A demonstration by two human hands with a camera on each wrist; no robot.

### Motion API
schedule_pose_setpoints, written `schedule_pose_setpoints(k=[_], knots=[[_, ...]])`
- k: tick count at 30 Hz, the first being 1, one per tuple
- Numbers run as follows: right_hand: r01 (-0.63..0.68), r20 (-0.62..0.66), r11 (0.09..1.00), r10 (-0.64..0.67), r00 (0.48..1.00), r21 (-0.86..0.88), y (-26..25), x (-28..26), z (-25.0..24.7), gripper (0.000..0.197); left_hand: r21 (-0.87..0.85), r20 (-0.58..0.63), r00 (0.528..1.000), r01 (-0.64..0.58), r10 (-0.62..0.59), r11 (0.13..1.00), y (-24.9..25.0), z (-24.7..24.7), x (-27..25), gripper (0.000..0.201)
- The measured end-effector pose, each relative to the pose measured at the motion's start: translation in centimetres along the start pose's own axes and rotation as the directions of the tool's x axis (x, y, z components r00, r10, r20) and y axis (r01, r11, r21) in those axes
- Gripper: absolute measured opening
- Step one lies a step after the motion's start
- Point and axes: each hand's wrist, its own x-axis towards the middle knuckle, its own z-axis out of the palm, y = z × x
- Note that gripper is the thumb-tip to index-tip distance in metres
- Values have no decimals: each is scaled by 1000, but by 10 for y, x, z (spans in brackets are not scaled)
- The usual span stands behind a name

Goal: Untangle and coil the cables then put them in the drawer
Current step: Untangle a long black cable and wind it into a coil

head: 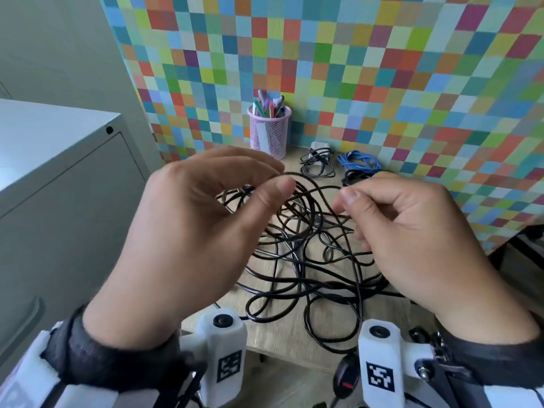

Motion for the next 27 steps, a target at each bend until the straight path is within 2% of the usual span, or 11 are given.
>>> schedule_pose_setpoints(k=[4,6,8,10,13,17,19,23,27], knots=[[-52,4,995,53,999,-81,8,0,-3,20,-171,-98,995,16,-33,985,-4,-4,2,20],[-66,23,996,68,997,-62,11,1,-3,13,-136,-99,994,31,-45,990,-6,-3,2,23],[-33,25,999,33,999,-11,10,0,-3,31,-59,-62,997,51,-54,997,-5,1,1,26],[32,34,997,-35,999,68,5,-1,-2,39,-15,-41,998,56,-57,998,-2,6,0,26],[116,108,985,-130,986,128,-2,-3,2,26,15,-38,999,38,-38,999,1,12,-1,21],[96,272,962,-167,948,256,-6,-7,3,21,48,-44,999,31,-29,998,1,13,-2,20],[104,294,947,-197,935,304,-7,-8,3,20,76,-52,998,29,-25,997,0,11,-1,22],[141,160,923,-209,965,358,-5,-5,1,16,173,19,997,67,-71,983,-5,4,3,25],[137,-35,868,-138,990,478,0,-1,-1,19,335,118,980,112,-160,936,-15,-4,4,22]])
